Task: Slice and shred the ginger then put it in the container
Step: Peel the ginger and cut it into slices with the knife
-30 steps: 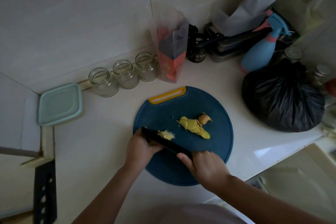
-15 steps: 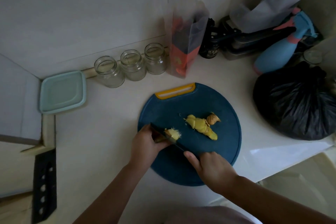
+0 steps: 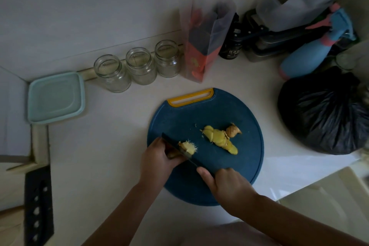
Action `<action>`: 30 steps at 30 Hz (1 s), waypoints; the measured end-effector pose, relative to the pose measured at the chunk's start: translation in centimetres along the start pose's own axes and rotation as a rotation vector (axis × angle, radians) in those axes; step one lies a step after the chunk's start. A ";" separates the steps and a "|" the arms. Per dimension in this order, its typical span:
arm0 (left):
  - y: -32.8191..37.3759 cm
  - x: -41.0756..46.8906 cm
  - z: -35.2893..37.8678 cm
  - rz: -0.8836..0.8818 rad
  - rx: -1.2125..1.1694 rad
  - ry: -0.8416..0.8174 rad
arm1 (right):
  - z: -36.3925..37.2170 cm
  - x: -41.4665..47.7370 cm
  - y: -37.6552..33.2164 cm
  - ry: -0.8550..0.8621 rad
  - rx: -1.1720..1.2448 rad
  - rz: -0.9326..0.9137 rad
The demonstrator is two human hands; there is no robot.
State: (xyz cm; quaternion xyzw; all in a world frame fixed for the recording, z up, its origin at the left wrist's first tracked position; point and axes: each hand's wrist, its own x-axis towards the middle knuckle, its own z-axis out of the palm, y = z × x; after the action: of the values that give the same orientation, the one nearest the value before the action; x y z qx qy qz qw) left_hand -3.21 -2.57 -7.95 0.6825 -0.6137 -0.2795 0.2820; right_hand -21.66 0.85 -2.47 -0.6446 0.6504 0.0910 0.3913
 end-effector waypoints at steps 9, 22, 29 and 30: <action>0.1 -0.1 0.0 0.062 0.025 -0.001 | -0.9 0.2 -1.5 -0.144 -0.064 0.047; -0.2 -0.1 0.3 0.045 0.088 -0.053 | -0.4 1.8 -3.8 -0.050 -0.055 0.113; -0.1 0.2 0.3 0.036 0.097 -0.025 | -0.8 4.1 -6.4 -0.037 -0.071 0.060; -0.1 0.2 0.2 0.029 0.090 -0.036 | -0.8 4.2 -6.7 -0.024 -0.071 0.063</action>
State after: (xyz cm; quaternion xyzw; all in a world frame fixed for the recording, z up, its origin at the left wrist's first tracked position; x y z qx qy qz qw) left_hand -3.24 -2.80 -8.19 0.6803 -0.6403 -0.2599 0.2440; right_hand -15.32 -3.95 -1.97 -0.6362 0.6621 0.1340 0.3726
